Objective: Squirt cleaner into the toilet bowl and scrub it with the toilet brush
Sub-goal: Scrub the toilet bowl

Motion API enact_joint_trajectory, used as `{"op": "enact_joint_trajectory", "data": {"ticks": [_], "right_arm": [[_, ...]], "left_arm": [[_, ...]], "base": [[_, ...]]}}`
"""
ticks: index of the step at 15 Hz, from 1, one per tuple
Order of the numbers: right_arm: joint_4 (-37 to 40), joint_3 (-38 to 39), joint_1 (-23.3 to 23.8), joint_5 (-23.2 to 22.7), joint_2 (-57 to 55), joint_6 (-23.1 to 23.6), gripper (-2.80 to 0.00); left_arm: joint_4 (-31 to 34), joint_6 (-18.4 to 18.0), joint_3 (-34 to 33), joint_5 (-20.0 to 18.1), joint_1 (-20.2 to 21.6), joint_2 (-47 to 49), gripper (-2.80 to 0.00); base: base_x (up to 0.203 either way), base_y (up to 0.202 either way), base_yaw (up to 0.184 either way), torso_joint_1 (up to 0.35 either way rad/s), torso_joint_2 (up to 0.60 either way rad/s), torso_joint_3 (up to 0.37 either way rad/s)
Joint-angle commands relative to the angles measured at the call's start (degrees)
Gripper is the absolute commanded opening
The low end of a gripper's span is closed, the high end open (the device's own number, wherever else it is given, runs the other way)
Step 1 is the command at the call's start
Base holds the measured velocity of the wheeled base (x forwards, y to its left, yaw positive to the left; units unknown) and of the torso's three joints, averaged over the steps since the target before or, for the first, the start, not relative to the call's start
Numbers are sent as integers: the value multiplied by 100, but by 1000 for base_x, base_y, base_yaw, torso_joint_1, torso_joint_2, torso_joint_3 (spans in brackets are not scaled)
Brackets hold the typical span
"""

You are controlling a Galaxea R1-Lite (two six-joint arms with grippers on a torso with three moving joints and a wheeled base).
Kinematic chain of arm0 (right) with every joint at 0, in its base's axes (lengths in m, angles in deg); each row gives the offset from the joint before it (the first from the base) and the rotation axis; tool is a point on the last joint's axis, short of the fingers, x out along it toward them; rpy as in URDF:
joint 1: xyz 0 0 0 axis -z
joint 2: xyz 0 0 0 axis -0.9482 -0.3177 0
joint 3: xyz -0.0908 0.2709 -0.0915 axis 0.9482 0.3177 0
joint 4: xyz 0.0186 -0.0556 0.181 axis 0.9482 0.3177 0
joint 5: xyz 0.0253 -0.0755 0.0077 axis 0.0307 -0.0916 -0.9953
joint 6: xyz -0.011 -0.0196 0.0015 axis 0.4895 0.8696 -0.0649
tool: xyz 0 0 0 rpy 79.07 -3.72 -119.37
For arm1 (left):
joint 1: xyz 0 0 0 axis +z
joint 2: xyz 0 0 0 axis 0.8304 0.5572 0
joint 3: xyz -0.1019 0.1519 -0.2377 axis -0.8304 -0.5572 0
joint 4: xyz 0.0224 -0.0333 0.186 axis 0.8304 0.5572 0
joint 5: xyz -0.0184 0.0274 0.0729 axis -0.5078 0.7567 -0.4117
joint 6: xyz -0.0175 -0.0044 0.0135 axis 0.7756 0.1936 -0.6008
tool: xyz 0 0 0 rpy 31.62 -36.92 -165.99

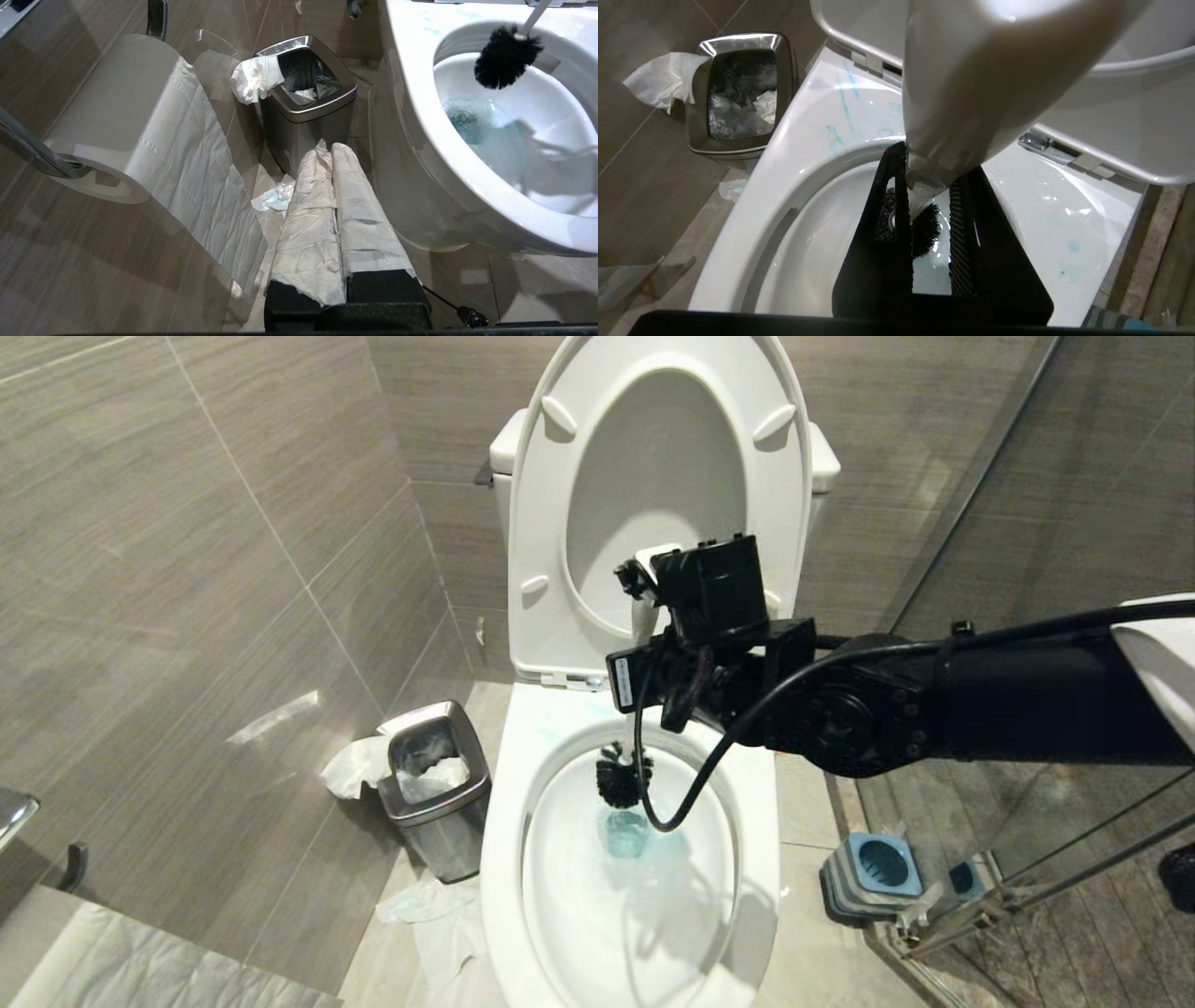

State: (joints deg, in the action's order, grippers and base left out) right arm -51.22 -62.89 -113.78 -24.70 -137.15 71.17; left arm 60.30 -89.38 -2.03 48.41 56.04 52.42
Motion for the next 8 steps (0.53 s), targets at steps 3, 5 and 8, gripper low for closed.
{"op": "enact_joint_trajectory", "data": {"ticks": [3,5,8], "right_arm": [[-42,141,-6,5,-99,-20,-280],[-52,154,-6,5,-369,-49,-280],[-197,156,-6,35,-821,-67,-280]], "left_arm": [[0,0,-9,0,1,0,-280],[0,0,-9,0,1,0,-280],[0,0,-9,0,1,0,-280]], "base": [[0,0,0,0,0,0],[0,0,0,0,0,0],[0,0,0,0,0,0]]}}
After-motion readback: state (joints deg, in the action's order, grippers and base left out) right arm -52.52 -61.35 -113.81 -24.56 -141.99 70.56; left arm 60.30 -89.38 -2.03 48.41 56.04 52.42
